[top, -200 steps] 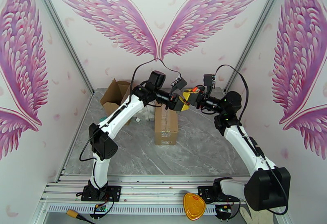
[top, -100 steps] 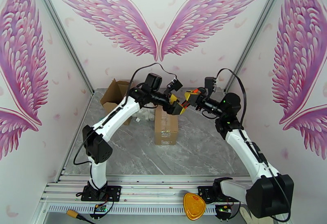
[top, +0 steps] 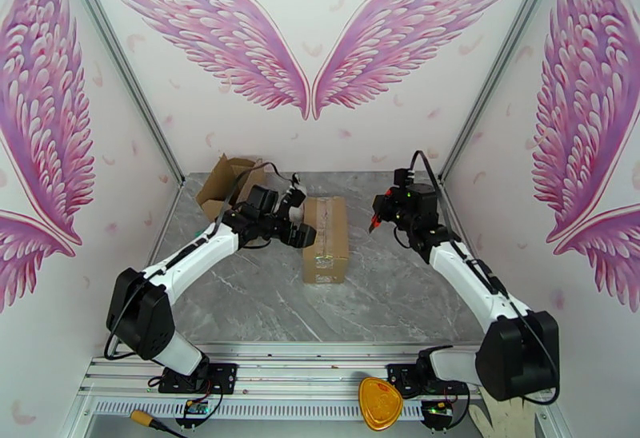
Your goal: Unpack the express box
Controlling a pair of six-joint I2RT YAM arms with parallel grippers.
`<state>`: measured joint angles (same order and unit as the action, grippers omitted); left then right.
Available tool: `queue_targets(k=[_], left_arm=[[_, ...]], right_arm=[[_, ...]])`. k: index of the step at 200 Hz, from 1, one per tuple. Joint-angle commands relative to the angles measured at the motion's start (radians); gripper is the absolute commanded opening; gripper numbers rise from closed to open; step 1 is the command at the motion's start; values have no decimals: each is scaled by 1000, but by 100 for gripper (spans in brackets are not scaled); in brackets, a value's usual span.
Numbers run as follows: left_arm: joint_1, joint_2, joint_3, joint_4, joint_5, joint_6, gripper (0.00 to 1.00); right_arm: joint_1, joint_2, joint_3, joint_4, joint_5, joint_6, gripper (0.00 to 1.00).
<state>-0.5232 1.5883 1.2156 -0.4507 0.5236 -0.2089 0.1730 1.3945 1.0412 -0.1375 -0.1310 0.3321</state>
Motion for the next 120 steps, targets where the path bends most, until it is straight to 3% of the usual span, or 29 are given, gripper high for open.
queue_targets(k=[1, 66, 120], left_arm=[[-11, -5, -31, 111, 75, -39, 95], [-118, 100, 21, 201, 256, -78, 95], [-221, 187, 87, 246, 277, -115, 95]], right_arm=[[24, 63, 89, -30, 54, 16, 15], [95, 225, 239, -92, 31, -38, 15], [102, 229, 274, -136, 31, -132, 15]])
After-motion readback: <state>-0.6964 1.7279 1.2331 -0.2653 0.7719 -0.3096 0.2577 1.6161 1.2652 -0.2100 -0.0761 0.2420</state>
